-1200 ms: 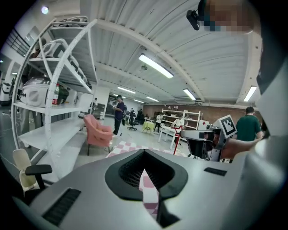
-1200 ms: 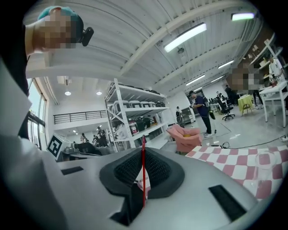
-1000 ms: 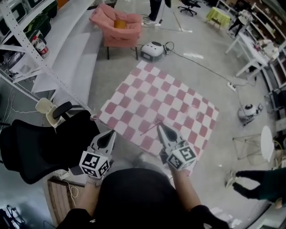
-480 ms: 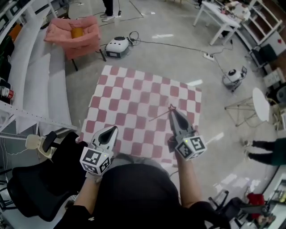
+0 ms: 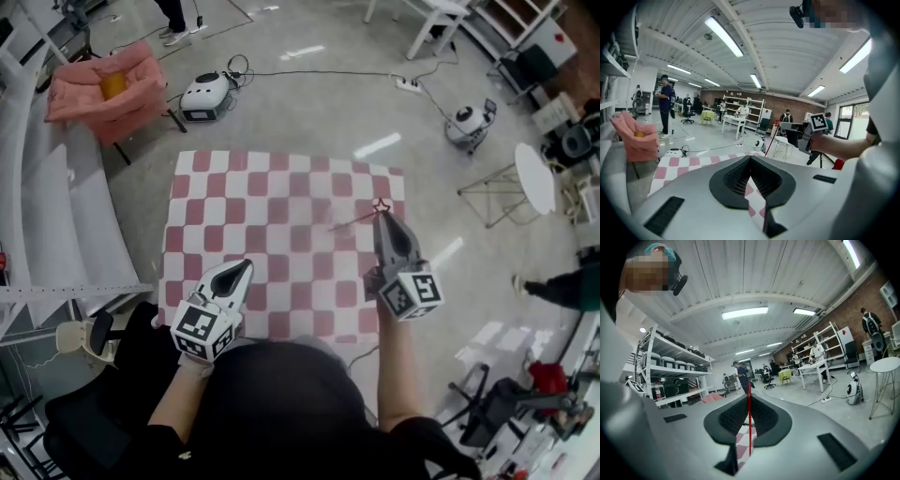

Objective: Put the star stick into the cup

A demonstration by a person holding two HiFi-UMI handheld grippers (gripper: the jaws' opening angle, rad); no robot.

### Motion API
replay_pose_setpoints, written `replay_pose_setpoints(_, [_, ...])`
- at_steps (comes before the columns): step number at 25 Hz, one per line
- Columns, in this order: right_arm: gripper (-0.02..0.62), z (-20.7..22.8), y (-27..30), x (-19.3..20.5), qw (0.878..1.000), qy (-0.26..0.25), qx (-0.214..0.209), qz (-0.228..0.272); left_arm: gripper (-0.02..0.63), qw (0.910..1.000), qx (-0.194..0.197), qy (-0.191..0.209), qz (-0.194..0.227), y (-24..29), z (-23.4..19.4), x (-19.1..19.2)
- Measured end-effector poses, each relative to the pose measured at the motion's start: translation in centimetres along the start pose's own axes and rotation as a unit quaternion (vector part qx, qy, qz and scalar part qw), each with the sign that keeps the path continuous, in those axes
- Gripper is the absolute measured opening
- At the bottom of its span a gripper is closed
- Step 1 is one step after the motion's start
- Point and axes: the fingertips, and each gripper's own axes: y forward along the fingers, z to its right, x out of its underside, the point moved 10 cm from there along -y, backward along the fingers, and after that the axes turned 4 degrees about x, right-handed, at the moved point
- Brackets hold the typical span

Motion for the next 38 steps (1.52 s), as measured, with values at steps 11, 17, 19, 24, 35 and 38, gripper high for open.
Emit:
replay_pose_setpoints(11, [0.028, 4.1, 3.3, 5.7, 0.997, -0.007, 0.039, -0.064, 0.043, 0.9981, 0.011, -0.006, -0.061, 2.9, -2.3, 1.3])
replay_pose_setpoints(17, [0.029, 5.4, 4.4, 8.2, 0.996, 0.002, 0.038, -0.085, 0.043, 0.9967, 0.003, -0.003, -0.081, 3.5, -2.9, 1.9])
replay_pose_setpoints(19, [0.029, 5.8, 4.6, 8.8, 0.996, 0.004, 0.036, -0.087, 0.043, 0.9965, 0.000, -0.003, -0.084, 3.6, -3.0, 2.0])
replay_pose_setpoints(24, [0.029, 6.9, 4.8, 9.8, 0.993, 0.007, 0.050, -0.103, 0.043, 0.9961, -0.003, -0.008, -0.087, 4.0, -3.1, 2.1])
replay_pose_setpoints(35, [0.045, 8.5, 5.9, 10.7, 0.990, 0.020, 0.049, -0.134, 0.043, 0.9962, -0.010, -0.013, -0.085, 3.9, -2.4, 2.1])
replay_pose_setpoints(38, [0.125, 8.5, 5.9, 10.9, 0.988, 0.023, 0.047, -0.144, 0.043, 0.9963, -0.015, -0.014, -0.083, 3.5, -2.1, 2.1])
